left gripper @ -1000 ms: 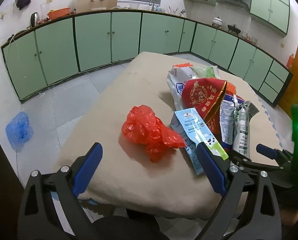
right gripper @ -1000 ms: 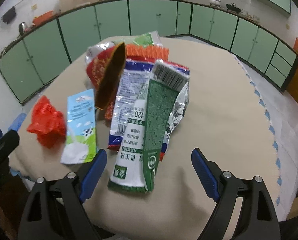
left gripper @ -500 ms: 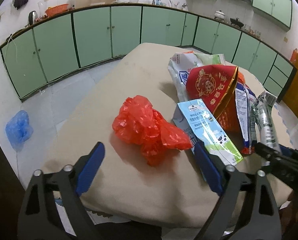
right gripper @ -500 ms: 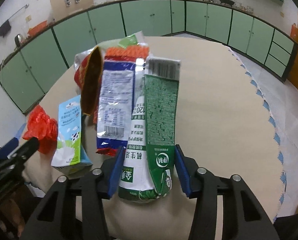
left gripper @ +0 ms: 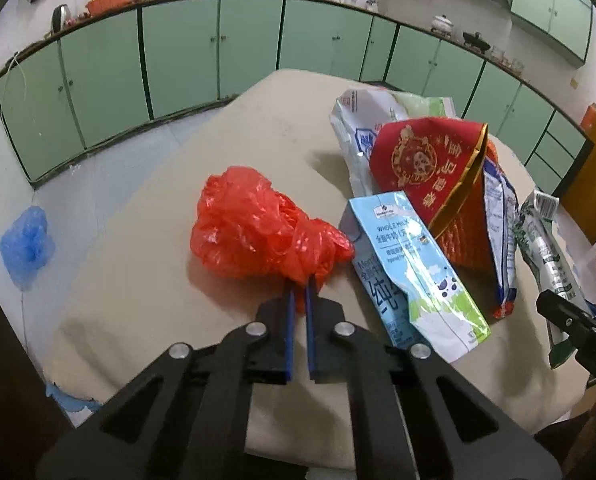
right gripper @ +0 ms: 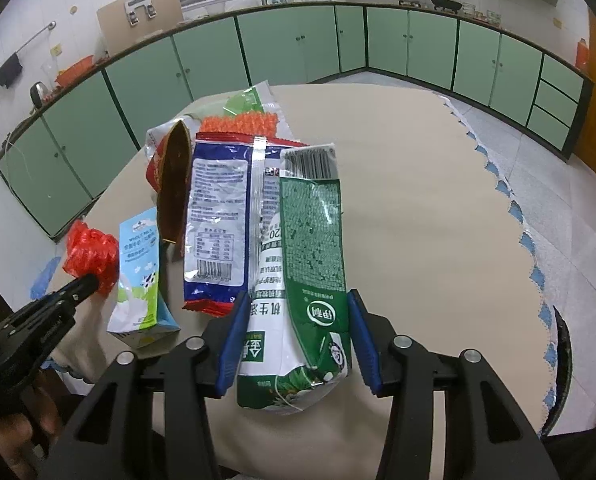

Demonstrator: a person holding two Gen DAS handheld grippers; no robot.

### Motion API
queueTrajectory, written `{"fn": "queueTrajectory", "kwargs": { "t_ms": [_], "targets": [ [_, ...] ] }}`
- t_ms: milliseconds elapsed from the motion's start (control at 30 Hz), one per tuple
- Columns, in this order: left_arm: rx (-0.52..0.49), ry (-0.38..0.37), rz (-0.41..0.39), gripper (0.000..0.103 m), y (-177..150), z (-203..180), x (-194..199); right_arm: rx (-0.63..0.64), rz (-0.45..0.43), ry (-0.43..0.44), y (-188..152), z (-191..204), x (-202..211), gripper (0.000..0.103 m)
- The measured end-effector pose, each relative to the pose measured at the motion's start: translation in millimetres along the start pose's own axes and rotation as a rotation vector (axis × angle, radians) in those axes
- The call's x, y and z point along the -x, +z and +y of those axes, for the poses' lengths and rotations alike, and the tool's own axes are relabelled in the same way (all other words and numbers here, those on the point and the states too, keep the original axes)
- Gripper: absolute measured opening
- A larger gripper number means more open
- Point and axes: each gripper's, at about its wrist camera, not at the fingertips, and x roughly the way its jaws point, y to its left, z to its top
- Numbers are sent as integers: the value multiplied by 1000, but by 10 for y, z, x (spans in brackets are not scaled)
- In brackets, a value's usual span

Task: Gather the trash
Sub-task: 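Grasp the second red plastic bag with the left tool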

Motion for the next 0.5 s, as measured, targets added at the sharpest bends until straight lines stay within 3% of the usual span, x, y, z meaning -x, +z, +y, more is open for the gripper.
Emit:
{"fn": "queueTrajectory", "kwargs": {
  "t_ms": [500],
  "targets": [
    [-35, -44, -112, 0, 3, -206, 736, -11, -77, 26, 85, -94, 445, 48]
  ]
}}
